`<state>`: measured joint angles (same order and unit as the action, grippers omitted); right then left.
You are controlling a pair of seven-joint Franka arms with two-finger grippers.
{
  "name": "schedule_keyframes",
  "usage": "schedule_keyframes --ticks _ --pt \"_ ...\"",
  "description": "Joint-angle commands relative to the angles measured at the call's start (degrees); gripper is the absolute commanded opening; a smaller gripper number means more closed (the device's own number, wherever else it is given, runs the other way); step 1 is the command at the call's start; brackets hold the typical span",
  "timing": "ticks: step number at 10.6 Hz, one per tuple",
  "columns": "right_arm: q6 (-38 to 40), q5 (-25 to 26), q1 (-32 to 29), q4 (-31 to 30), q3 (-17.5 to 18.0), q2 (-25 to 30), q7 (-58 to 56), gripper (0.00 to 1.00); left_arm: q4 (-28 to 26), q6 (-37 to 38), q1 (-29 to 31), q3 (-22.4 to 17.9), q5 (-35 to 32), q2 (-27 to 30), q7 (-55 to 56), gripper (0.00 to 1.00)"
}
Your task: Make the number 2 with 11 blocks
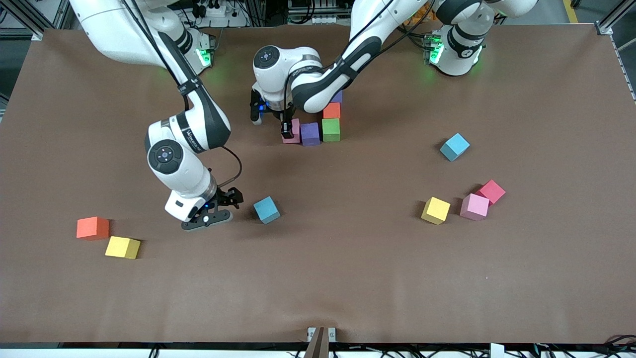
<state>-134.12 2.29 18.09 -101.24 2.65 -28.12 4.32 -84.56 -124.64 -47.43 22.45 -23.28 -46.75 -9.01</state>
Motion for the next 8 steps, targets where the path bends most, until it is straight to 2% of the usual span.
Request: schedule_keyframes --ticks 1,4,8 --pt "0.0 -0.3 -0.4 2.6 0.1 -2.2 -4.8 1.0 -0.8 0.5 -0.3 -0.2 -1.4 0.4 1.3 0.52" --pt "-2.8 -0.4 0.3 3.0 0.1 -3.3 -4.8 1.0 -1.9 0.5 0.0 -0.2 -1.4 0.7 1.0 0.53" --pt "-2.9 -0.4 0.4 3.0 0.2 -3.3 -4.8 1.0 -2.1 0.5 0.3 -0.2 -1.7 0.8 0.3 0.53"
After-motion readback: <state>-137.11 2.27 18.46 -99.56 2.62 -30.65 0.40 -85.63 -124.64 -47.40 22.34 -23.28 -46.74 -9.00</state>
